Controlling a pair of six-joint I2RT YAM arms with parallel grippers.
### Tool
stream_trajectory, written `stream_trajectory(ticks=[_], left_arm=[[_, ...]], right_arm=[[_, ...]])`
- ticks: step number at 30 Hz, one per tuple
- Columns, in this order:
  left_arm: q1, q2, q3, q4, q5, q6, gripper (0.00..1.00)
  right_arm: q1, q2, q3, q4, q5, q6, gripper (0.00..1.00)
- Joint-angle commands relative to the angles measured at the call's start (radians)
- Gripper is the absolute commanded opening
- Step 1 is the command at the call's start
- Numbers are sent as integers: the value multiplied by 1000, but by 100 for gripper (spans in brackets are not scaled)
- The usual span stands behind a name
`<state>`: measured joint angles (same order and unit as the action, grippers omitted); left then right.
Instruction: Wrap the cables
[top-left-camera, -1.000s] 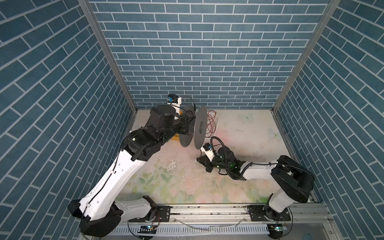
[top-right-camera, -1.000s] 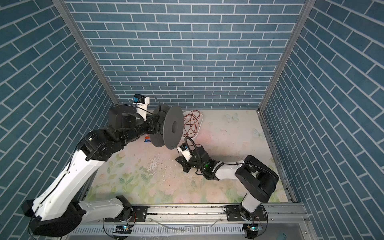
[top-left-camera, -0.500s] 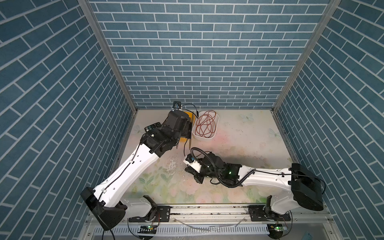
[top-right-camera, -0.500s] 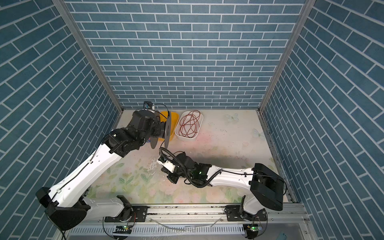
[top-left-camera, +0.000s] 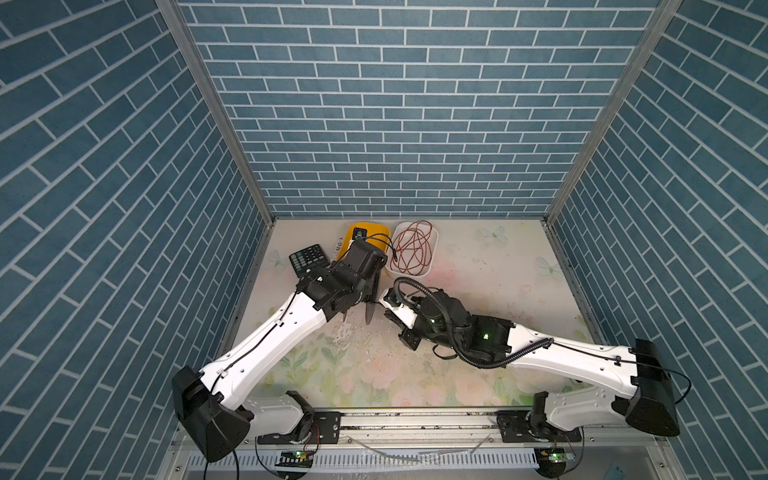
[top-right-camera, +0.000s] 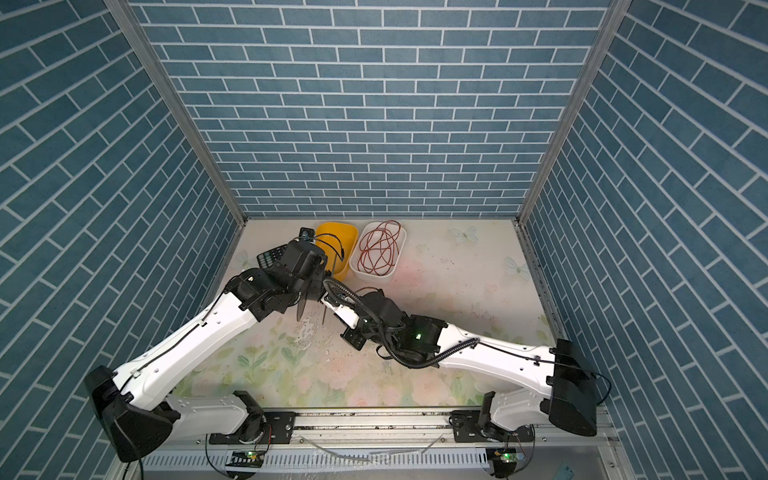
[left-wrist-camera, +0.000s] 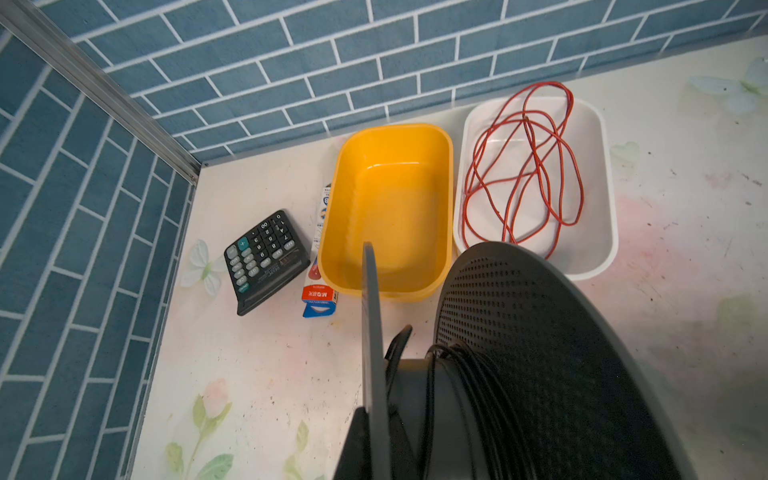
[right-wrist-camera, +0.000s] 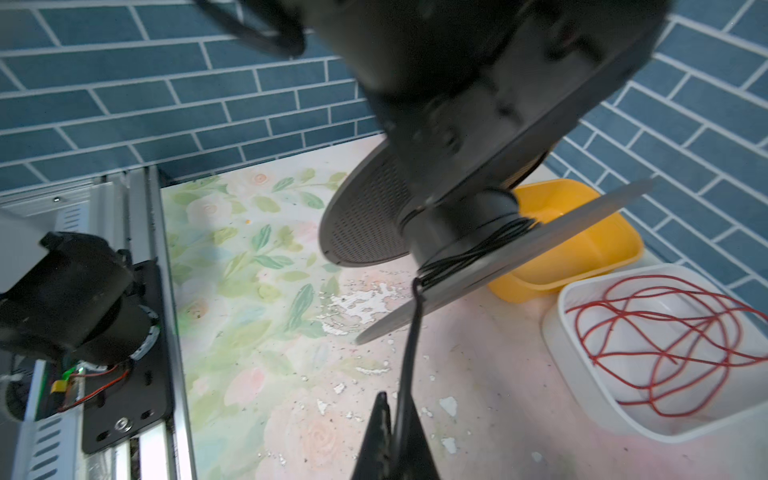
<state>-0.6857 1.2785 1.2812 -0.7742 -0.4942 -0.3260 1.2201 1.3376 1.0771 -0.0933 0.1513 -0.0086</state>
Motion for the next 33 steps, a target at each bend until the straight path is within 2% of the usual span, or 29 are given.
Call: stream_trajectory(ticks=[1,6,14,16,19,24,33], left_arm=[[0,-36,-12,-31,44,32,0],[0,-52,-29,-66,133,54,0],[0,-88,-48,-60,335,62,0],[0,-90,-43,-63,369,65,0],[0,-83,-20,-78,422,77,0],[4,-84,-8,-70,502,92,0],[56,-87,26,-41,679,111,0]], right_arm=[[-27,4,107,-84,136,-40,0],[-98,42,201,-178,205,-32,0],[-184,93,273,-206,225,-20,0],[-217,105,276,-197,194,-16,0],[-268,124,290,-216,114,-11,2],[-361,122,257,-202,-141,-37,5],[-545,118,165,-165,-446,1,9]])
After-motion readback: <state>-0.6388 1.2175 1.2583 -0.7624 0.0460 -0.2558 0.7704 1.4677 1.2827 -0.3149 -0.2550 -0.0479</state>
